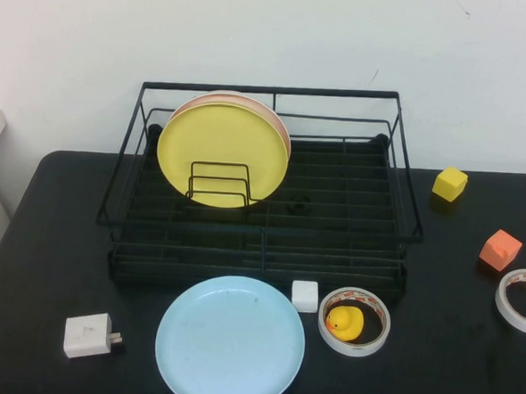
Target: Place plate on rack
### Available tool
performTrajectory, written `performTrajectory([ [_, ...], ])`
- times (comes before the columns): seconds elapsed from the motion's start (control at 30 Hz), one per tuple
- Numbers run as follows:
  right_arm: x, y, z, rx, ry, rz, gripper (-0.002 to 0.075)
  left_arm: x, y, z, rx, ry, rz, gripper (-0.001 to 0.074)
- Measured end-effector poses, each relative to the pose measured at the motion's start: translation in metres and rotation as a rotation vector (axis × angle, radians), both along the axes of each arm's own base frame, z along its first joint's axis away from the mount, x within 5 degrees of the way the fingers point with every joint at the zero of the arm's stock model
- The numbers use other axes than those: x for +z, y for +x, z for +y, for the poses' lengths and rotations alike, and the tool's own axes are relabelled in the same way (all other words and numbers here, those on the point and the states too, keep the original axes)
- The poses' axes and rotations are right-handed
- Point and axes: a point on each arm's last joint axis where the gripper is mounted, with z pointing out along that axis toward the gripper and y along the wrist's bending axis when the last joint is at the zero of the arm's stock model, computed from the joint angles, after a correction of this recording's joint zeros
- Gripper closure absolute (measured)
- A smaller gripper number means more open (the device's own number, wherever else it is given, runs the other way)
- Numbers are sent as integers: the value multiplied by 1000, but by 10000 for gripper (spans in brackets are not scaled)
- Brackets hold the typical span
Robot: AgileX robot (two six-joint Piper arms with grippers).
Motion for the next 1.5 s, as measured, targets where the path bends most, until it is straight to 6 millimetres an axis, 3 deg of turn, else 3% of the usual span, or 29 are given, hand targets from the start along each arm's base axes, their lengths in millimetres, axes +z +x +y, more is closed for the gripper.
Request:
performTrajectory([
  [0.2, 45, -9, -1, -22, 9, 171, 728, 62, -3, -4, -38, 69, 148, 737],
  [0.3, 62, -7, -2, -32, 14, 292, 728, 73, 17, -9, -53, 104, 296, 737],
  [0.4, 67, 4, -3, -39, 23, 451, 728, 69, 41, -13, -70, 125, 452, 737],
  [0.57, 47, 32, -2, -6, 8, 754, 728, 54, 69, -17, -83, 136, 619, 737],
  [0.7, 23, 59, 12, 183, -53, 1031, 728, 46, 78, -20, -106, 103, 701, 737],
  [0.9, -1, 97, 35, 523, -91, 1242, 728, 29, 86, -25, -148, 78, 868, 737],
  [1.17, -29, 157, 48, 675, -126, 1483, 726, 5, 90, -32, -223, 53, 1136, 737],
  [1.27, -40, 177, 70, 716, -164, 1552, 726, 2, 89, -33, -236, 56, 1179, 737],
  [1.5, -64, 209, 160, 774, -276, 1590, 725, -1, 86, -35, -254, 56, 1215, 737],
])
